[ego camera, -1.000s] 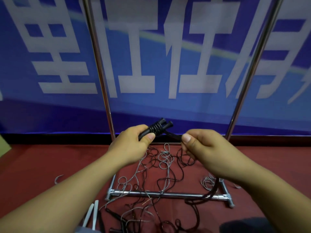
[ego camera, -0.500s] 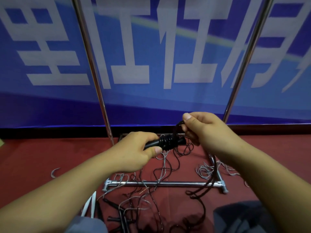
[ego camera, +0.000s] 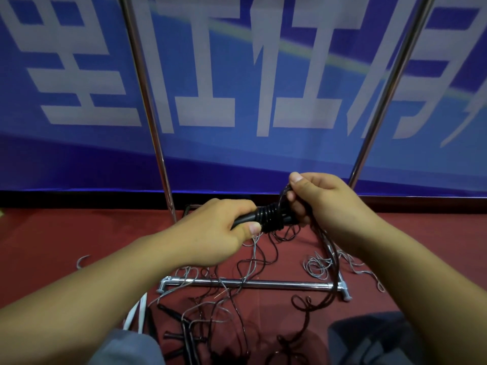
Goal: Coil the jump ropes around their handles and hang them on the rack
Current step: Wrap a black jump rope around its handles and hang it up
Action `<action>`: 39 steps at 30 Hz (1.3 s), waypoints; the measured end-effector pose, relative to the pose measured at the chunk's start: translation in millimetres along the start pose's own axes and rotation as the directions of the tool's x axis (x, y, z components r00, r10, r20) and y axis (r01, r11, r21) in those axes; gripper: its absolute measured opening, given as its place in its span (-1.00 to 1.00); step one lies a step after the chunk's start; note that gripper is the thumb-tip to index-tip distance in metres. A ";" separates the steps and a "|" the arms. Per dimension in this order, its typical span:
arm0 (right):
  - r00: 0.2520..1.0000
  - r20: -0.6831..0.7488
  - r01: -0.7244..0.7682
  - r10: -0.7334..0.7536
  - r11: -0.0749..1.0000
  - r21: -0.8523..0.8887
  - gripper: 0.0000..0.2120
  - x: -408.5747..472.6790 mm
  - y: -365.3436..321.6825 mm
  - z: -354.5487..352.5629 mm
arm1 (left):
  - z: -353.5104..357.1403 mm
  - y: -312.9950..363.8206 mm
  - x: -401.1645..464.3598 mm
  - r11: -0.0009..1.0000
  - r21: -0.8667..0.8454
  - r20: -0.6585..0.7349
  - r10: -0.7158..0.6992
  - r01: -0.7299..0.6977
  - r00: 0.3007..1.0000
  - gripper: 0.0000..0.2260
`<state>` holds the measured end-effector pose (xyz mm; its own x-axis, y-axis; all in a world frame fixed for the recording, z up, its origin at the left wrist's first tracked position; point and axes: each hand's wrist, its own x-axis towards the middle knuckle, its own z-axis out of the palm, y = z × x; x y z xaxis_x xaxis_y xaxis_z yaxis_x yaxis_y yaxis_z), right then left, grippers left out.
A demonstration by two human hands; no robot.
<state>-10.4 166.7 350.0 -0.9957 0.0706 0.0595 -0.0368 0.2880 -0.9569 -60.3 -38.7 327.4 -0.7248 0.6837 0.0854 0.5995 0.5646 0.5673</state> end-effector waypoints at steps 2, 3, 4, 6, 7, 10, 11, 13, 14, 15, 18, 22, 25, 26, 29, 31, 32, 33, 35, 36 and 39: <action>1.000 -0.005 -0.011 0.011 0.999 0.034 -0.61 0.3 -0.1 0.0 | -0.6 0.5 -2.0 1.000 0.012 -0.013 -0.007 0.007 1.000 -0.88; 1.000 -0.007 -0.013 0.014 0.999 0.044 -0.60 0.8 -0.3 -0.5 | -1.0 0.7 -2.5 1.000 0.012 -0.019 -0.011 0.012 1.000 -0.87; 1.000 -0.007 -0.014 0.015 0.999 0.051 -0.60 1.1 -0.4 -1.3 | -1.5 0.6 -3.1 1.000 0.009 -0.026 -0.014 0.015 1.000 -0.86; 1.000 -0.002 -0.017 0.017 0.999 0.048 -0.59 0.4 -1.7 -2.1 | -2.6 0.7 -3.5 1.000 -0.003 -0.027 -0.021 0.021 0.999 -0.84; 1.000 0.002 -0.021 0.021 0.999 0.037 -0.59 -0.2 -2.5 -1.7 | -2.9 0.5 -3.6 1.000 -0.009 -0.020 -0.028 0.028 0.999 -0.82; 0.999 -0.008 -0.048 0.048 0.999 -0.020 -0.57 -1.4 -2.5 0.2 | -2.7 -1.8 -4.8 0.998 -0.012 0.007 -0.068 0.068 0.998 -0.78; 0.998 -0.027 -0.062 0.061 0.997 -0.046 -0.57 -1.7 -2.2 0.6 | -2.5 -2.8 -4.9 0.997 -0.014 0.010 -0.080 0.080 0.997 -0.77; 0.995 -0.078 -0.077 0.068 0.989 -0.124 -0.55 -1.5 -1.7 0.3 | -2.4 -4.3 -4.6 0.995 -0.016 0.011 -0.100 0.100 0.995 -0.76; 0.993 -0.100 -0.074 0.056 0.981 -0.182 -0.54 -1.5 -1.7 0.2 | -2.4 -4.7 -4.3 0.995 -0.008 0.013 -0.103 0.104 0.995 -0.75; 0.993 -0.117 -0.060 0.030 0.964 -0.258 -0.53 -1.3 -1.7 0.4 | -2.2 -4.5 -3.8 0.995 0.007 0.017 -0.101 0.100 0.995 -0.74; 0.984 -0.148 0.011 -0.103 0.856 -0.517 -0.46 1.1 -0.8 1.8 | -0.5 -3.1 -2.5 0.997 0.045 0.034 -0.069 0.067 0.997 -0.73; 0.972 -0.144 0.058 -0.185 0.787 -0.614 -0.48 4.4 1.5 5.5 | 2.2 -2.1 -1.0 0.999 0.031 0.067 -0.034 0.032 0.997 -0.68; 0.970 -0.133 0.074 -0.201 0.773 -0.630 -0.48 6.7 4.3 8.5 | 2.8 0.5 -0.4 1.000 -0.025 0.101 -0.004 0.007 0.995 -0.68; 0.969 -0.136 0.076 -0.204 0.775 -0.627 -0.48 7.7 5.2 8.9 | 2.5 1.4 -0.3 0.999 -0.042 0.101 -0.001 0.005 0.995 -0.68; 0.975 -0.127 0.076 -0.184 0.809 -0.582 -0.49 10.7 6.6 7.1 | 1.2 3.7 -2.7 0.996 -0.083 0.086 0.016 -0.009 0.996 -0.66; 0.985 -0.099 0.064 -0.138 0.838 -0.542 -0.48 12.6 8.0 4.1 | 0.7 4.5 -6.4 0.991 -0.129 0.070 0.035 -0.026 0.997 -0.66; 0.990 -0.085 0.051 -0.109 0.859 -0.510 -0.48 13.8 8.1 3.3 | 0.6 5.0 -8.6 0.985 -0.167 0.058 0.042 -0.032 0.997 -0.66; 0.995 -0.069 0.033 -0.074 0.883 -0.469 -0.49 15.8 8.7 2.8 | 0.4 5.7 -10.3 0.976 -0.212 0.043 0.051 -0.041 0.998 -0.65; 1.000 -0.026 -0.024 0.016 0.946 -0.322 -0.57 19.0 7.8 4.0 | -0.1 8.1 -13.3 0.946 -0.317 0.019 0.073 -0.064 0.997 -0.66; 0.999 0.006 -0.049 0.052 0.970 -0.238 -0.61 19.8 7.1 5.2 | -0.5 9.5 -14.4 0.925 -0.374 0.014 0.084 -0.072 0.996 -0.66; 0.989 0.122 -0.067 0.084 0.988 -0.138 -0.72 18.6 6.5 11.1 | -1.8 12.7 -17.0 0.824 -0.565 0.030 0.078 -0.048 0.997 -0.69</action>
<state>-30.0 159.3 341.7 -0.9982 -0.0230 -0.0560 0.0416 0.4114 -0.9105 -40.9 -44.0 334.6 -0.6654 0.7391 0.1051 0.3365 0.1713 0.9260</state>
